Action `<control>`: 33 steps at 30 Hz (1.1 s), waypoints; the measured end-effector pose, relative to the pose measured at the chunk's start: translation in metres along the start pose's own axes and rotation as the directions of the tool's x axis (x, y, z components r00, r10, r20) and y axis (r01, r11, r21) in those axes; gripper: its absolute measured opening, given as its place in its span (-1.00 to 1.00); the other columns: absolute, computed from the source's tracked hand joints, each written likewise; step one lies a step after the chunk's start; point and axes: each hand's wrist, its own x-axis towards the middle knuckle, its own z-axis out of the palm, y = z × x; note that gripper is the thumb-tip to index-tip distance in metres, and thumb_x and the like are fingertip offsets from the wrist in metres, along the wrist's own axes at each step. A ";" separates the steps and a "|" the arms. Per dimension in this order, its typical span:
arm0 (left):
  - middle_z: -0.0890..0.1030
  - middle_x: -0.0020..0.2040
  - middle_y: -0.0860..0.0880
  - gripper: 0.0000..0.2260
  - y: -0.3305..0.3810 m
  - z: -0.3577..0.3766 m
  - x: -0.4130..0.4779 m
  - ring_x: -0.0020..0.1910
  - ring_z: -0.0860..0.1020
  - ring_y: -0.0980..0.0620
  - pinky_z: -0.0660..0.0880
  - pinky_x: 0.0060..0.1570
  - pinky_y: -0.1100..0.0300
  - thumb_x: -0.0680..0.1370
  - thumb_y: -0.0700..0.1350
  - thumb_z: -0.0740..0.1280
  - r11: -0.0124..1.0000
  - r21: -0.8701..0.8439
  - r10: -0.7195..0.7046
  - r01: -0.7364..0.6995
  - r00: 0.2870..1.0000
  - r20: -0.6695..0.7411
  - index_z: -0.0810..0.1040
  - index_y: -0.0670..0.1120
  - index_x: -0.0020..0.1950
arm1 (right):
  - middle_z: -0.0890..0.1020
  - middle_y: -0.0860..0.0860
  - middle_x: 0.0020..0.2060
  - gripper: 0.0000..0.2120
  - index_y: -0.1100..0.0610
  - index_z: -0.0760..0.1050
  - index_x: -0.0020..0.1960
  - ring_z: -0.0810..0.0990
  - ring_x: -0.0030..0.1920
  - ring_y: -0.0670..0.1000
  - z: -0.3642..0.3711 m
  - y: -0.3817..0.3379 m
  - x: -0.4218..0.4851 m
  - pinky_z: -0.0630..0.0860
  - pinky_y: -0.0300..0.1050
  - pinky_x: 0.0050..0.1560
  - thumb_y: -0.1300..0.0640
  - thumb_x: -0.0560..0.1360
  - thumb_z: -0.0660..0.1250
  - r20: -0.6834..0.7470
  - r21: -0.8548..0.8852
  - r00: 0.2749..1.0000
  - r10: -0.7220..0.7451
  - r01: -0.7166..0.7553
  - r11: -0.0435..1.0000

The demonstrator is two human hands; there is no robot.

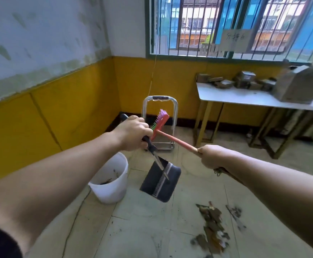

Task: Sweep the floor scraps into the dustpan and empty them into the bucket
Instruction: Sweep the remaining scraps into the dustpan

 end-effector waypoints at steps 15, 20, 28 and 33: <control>0.60 -0.13 0.10 -0.91 0.106 0.162 0.029 -0.02 0.56 0.04 0.18 0.23 0.07 0.45 -0.05 0.38 0.919 0.102 0.266 -0.381 0.789 0.554 0.67 0.07 -0.10 | 0.57 0.04 -0.09 -0.63 0.14 0.43 0.32 0.58 -0.29 -0.04 0.107 0.161 0.018 0.55 -0.22 -0.39 0.25 0.52 0.24 0.381 0.017 0.905 0.188 -0.210 0.978; 0.54 0.12 0.03 -0.78 0.140 0.173 0.023 0.23 0.42 -0.02 0.01 0.45 -0.03 0.60 -0.11 0.21 0.929 0.048 0.269 -0.367 0.758 0.593 0.59 0.00 0.16 | 0.54 0.03 -0.13 -0.64 0.20 0.41 0.33 0.51 -0.35 -0.06 0.139 0.166 0.026 0.48 -0.26 -0.46 0.29 0.54 0.22 0.464 -0.021 0.872 0.159 -0.168 0.986; -0.11 0.59 -0.05 -0.58 0.180 0.177 0.012 0.56 -0.22 -0.02 -0.17 0.52 -0.03 0.65 -0.11 0.07 0.838 -0.348 -0.173 0.420 0.810 0.561 0.22 -0.04 0.53 | 0.58 0.19 0.04 -0.63 0.26 0.37 0.35 0.50 -0.40 0.00 0.166 0.145 0.024 0.51 -0.21 -0.40 0.34 0.55 0.15 0.582 0.057 0.797 0.160 -0.236 0.970; 0.02 0.55 -0.10 -0.26 0.186 0.175 0.023 0.44 0.28 -0.15 0.42 0.09 0.14 0.51 -0.38 0.21 -0.133 -0.521 -0.579 0.843 0.361 0.731 -0.07 -0.05 0.58 | 0.61 0.15 -0.05 -0.70 0.26 0.39 0.29 0.47 -0.49 -0.03 0.155 0.125 0.030 0.46 -0.24 -0.53 0.22 0.58 0.17 0.545 0.193 0.824 0.156 -0.304 0.933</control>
